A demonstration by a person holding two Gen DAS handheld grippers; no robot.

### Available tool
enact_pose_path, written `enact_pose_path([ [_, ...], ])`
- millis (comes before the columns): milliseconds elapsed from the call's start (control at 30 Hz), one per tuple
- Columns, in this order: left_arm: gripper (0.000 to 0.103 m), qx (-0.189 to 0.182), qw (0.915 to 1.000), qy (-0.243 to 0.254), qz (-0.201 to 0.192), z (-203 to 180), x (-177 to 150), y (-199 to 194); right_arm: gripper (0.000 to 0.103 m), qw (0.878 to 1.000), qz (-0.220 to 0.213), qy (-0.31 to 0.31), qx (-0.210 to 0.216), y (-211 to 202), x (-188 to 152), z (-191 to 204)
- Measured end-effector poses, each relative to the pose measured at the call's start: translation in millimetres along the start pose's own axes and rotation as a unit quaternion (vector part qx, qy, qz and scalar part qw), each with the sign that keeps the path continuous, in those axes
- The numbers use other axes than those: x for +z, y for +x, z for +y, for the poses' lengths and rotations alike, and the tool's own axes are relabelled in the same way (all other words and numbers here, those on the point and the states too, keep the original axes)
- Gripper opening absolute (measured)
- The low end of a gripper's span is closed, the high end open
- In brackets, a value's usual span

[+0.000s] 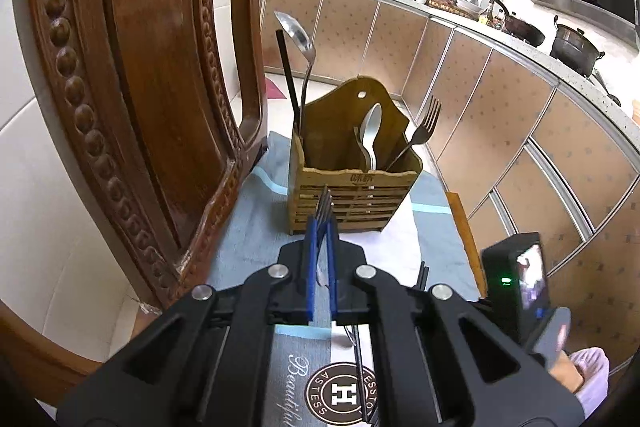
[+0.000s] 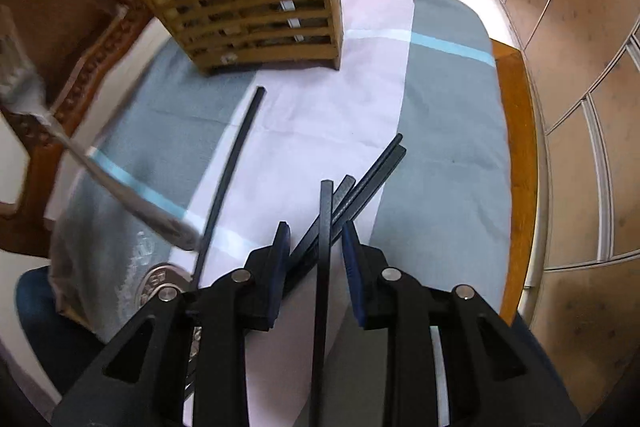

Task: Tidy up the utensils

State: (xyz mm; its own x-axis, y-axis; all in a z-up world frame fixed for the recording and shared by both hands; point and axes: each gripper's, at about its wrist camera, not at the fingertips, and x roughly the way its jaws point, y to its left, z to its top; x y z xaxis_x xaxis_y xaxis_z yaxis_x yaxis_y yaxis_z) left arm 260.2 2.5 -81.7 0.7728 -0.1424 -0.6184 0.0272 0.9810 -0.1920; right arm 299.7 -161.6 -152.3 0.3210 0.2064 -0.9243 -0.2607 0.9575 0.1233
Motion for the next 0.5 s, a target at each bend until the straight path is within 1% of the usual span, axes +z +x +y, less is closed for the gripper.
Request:
enact_pose_path([
  [33,0.005,0.001,1.0000,0.002,-0.003,0,1,-2,0.007,1.000,0.004,0.000,-0.004,2,1,1],
  [133,0.004,0.005,0.9999,0.006,-0.009,1,2,-5,0.007,1.000,-0.005,0.007,0.002,-5,3,-4],
  [233,0.004,0.009,0.9998,0.005,-0.016,4,5,-9,0.007,0.999,-0.032,0.016,0.013,-25,4,-9],
  [333,0.004,0.013,0.9996,0.004,-0.026,5,11,-16,0.007,0.996,-0.083,0.031,0.031,-64,7,-16],
  [400,0.004,0.019,0.9991,0.008,-0.038,4,18,-24,0.007,0.990,-0.128,0.038,0.041,-96,11,-20],
  [433,0.004,0.022,0.9986,0.010,-0.047,3,23,-29,0.007,0.985,-0.160,0.039,0.045,-116,14,-21],
  [500,0.004,0.026,0.9979,0.012,-0.059,2,32,-37,0.007,0.977,-0.202,0.039,0.047,-142,20,-19],
])
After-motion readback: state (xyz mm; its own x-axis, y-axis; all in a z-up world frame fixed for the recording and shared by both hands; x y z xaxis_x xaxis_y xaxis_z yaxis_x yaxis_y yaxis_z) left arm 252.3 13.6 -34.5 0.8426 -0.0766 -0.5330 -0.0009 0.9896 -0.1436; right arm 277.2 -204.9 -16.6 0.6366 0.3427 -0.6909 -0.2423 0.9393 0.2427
